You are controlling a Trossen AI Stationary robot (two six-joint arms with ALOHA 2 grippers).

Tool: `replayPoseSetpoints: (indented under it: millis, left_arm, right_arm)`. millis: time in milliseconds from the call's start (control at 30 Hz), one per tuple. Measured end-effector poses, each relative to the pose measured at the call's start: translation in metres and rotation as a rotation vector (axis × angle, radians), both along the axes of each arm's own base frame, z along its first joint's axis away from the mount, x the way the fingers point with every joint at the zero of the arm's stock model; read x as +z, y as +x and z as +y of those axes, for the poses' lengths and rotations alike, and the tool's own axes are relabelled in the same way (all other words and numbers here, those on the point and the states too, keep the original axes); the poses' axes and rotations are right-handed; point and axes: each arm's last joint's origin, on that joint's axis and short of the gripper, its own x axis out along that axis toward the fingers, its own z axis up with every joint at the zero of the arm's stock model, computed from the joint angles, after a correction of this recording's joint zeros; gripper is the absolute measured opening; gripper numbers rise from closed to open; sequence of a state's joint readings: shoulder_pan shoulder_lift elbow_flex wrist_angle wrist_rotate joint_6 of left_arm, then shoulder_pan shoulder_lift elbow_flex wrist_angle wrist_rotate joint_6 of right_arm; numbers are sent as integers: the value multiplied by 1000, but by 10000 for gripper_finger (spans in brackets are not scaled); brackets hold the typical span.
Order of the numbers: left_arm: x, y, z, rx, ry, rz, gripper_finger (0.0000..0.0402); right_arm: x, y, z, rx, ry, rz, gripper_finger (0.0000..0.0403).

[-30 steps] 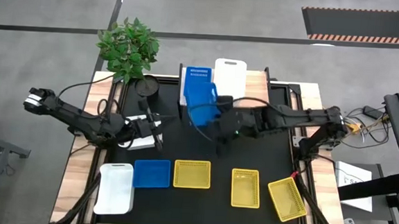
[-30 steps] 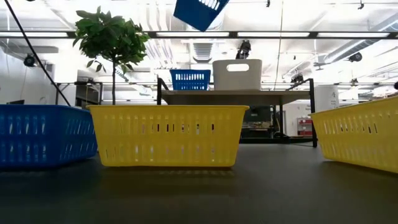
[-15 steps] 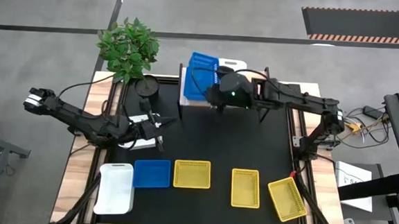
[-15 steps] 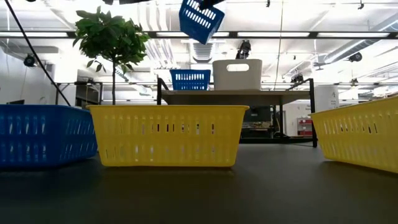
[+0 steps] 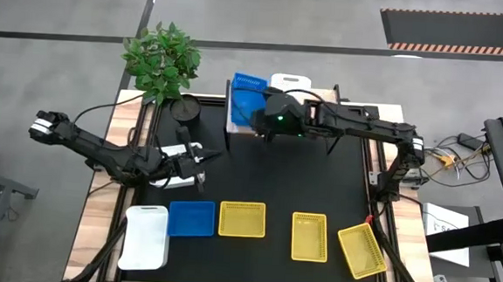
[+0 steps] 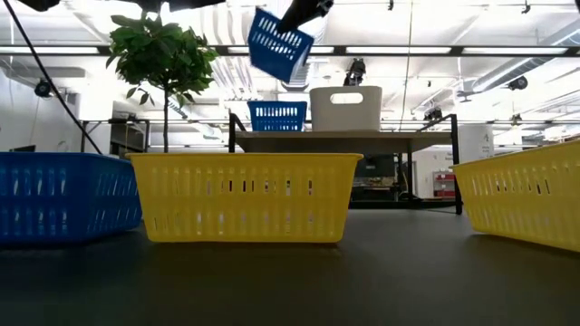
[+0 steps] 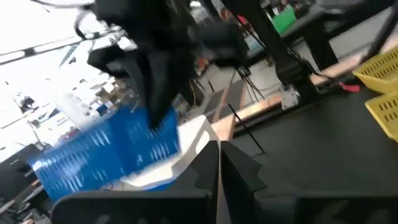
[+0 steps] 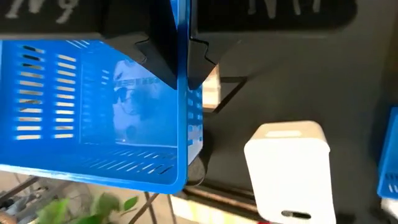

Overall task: Stack baskets on shelf by color
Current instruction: Stack the top blue bin on the other blue bin on the shelf

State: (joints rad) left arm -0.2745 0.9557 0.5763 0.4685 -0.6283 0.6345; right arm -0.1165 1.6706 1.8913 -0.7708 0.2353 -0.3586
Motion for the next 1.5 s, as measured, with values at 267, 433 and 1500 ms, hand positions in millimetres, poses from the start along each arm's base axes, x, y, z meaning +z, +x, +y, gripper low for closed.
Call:
replayPoseSetpoints:
  millis: [267,433,1500]
  left_arm:
    - [5,-12,3,-1,-12,-44,0]
    - [4,-14,4,-1,-12,-41,0]
    - [4,-14,4,-1,-12,-39,0]
  right_arm:
    - [-17,20,-5,-31,-47,54,9]
    - [-25,29,-11,-36,-52,77,9]
    - [-50,28,-42,-121,-83,200,27]
